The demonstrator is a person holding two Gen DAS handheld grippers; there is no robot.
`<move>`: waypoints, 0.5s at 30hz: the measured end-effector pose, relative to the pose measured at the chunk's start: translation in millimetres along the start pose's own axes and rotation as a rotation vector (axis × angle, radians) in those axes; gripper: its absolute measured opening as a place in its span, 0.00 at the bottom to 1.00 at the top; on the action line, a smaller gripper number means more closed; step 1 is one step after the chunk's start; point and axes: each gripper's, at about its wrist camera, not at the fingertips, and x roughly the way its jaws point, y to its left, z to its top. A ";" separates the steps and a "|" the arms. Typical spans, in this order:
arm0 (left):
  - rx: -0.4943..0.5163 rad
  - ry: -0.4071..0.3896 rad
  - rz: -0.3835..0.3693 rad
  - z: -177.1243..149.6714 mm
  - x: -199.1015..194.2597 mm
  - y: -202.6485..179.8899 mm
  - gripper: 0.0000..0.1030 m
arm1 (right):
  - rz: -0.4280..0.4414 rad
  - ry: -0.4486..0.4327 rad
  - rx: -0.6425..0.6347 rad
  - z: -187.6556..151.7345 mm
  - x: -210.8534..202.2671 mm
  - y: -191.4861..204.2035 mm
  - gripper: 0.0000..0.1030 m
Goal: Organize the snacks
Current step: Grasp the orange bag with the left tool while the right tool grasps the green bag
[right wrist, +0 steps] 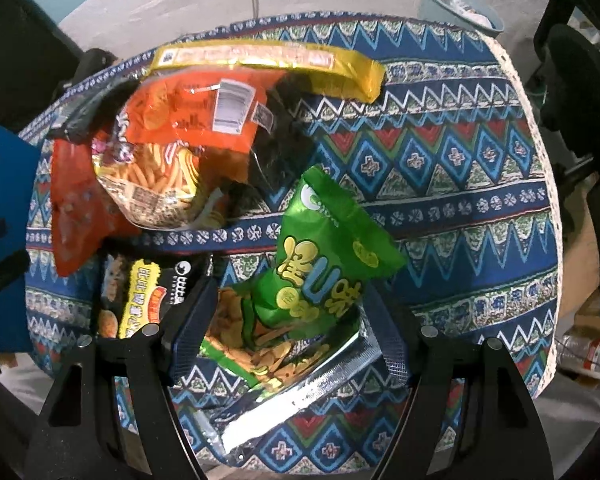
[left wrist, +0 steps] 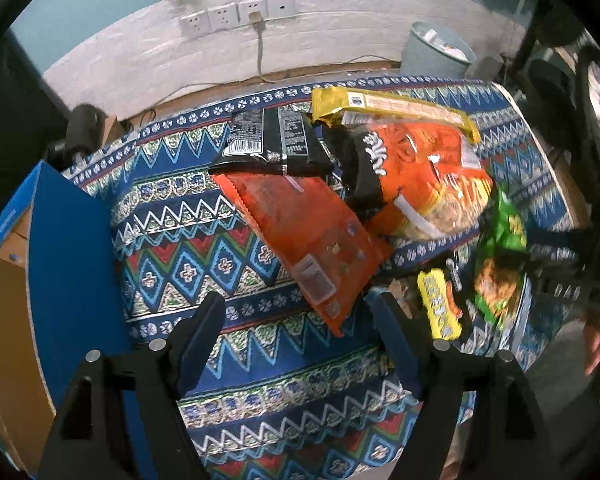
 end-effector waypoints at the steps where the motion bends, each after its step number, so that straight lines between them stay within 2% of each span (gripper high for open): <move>1: -0.021 0.002 -0.008 2.8 1.5 1.8 0.76 | 0.000 0.004 -0.004 0.4 3.1 0.5 0.75; 6: -0.112 0.012 -0.046 16.6 11.8 7.1 0.76 | 0.010 0.010 0.002 4.9 13.3 -2.8 0.75; 10: -0.130 0.019 -0.025 25.5 23.7 5.0 0.76 | 0.005 0.032 0.000 8.3 25.2 -9.9 0.75; 15: -0.148 0.026 0.017 38.2 39.2 5.1 0.76 | -0.025 0.030 -0.063 16.6 35.9 -7.3 0.54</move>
